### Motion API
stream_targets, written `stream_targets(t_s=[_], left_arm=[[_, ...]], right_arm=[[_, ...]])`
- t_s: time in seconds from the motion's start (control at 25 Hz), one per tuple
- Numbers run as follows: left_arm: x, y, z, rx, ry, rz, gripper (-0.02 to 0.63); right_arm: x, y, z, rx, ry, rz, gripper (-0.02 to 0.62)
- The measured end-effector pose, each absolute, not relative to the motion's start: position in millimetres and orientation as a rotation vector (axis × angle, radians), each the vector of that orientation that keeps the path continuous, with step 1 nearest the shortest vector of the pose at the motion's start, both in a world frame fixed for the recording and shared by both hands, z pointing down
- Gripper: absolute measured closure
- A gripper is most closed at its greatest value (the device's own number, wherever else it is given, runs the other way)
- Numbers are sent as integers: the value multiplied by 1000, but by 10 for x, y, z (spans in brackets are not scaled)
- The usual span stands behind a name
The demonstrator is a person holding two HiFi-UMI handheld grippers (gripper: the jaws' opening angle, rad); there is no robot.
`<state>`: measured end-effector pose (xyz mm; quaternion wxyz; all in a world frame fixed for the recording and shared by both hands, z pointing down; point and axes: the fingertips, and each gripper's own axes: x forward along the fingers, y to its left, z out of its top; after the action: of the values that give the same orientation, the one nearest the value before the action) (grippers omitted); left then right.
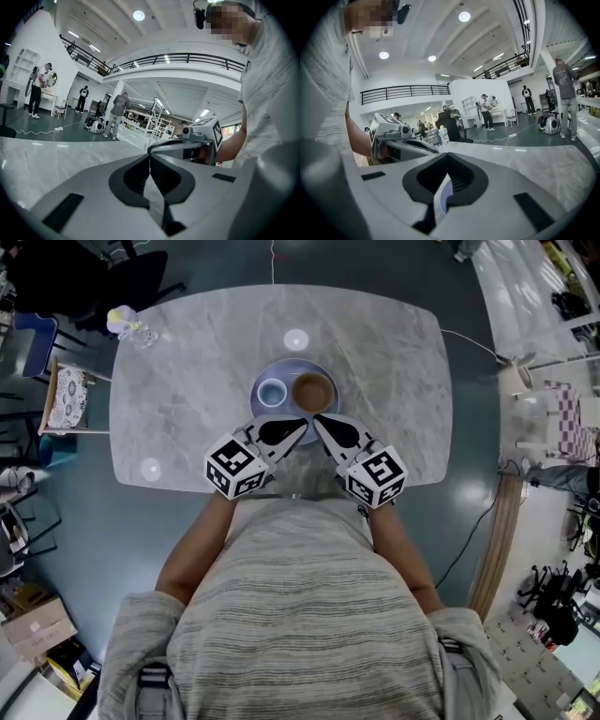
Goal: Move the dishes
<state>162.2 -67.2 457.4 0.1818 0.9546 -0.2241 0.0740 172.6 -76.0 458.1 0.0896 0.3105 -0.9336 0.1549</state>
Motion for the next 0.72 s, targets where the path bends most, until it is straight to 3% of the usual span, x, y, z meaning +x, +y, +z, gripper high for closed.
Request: stream_targets(t_s=[0.72], left_arm=[[1618,-694,4647,2679,-626,233,584]], right_arm=[[1726,-770,4592,904,-2765,442,578]])
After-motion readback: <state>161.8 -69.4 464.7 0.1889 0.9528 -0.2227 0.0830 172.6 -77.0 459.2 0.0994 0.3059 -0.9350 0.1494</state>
